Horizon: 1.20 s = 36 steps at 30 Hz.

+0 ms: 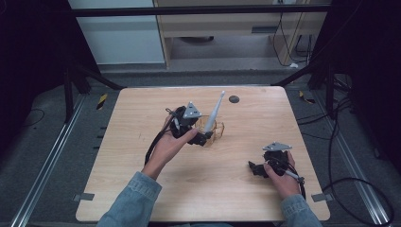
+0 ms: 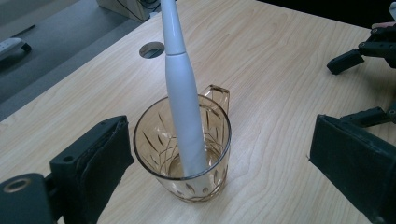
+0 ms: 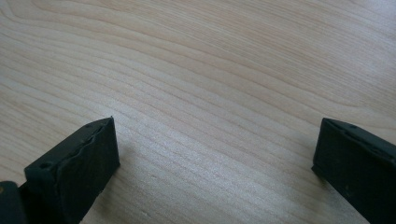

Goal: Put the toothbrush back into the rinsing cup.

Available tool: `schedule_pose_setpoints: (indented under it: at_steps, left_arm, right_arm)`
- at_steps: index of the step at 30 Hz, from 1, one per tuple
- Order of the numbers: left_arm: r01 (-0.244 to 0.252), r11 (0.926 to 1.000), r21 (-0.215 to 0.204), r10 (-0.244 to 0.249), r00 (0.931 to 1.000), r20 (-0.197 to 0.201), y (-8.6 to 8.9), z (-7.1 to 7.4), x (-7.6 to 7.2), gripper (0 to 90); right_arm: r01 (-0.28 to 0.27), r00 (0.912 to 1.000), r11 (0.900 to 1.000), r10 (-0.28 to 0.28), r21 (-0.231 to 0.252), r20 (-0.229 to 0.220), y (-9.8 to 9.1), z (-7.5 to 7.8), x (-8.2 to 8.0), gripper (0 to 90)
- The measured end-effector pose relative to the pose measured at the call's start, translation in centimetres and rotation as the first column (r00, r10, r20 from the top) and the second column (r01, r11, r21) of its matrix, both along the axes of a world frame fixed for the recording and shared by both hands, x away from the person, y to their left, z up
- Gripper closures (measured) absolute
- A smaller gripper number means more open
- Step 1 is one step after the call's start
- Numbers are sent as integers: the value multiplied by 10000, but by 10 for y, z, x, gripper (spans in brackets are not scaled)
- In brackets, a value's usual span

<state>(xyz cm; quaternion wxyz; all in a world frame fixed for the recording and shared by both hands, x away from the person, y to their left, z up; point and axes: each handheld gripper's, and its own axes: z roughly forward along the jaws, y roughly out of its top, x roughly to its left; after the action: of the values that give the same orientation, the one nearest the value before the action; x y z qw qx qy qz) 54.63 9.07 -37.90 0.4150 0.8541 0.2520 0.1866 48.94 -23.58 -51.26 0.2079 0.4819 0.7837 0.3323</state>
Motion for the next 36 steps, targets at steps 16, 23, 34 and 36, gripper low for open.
schedule_pose_setpoints:
  at_steps: [16, 23, 34, 36]
  left_arm:
    - [-495, 9988, -33, 493, 9981, -371, 25, -21, -3, 49]
    - [-957, 9953, 159, 964, 9940, -515, 42, -33, -1, 49]
    - [-1658, 9862, 30, 1655, 9830, -790, 72, -50, -3, 53]
    - [-1777, 9840, 141, 1783, 9810, -770, 79, -51, -3, 54]
  right_arm:
    - [-6, 10000, 10000, 6, 1, 7, 0, 0, 0, 3]
    - [1, 10000, 10000, -1, 2, 4, 0, 0, 0, 3]
    - [4, 10000, 10000, -4, 3, 2, 0, 0, 0, 3]
    - [4, 10000, 10000, -4, 5, 3, 0, 0, 0, 3]
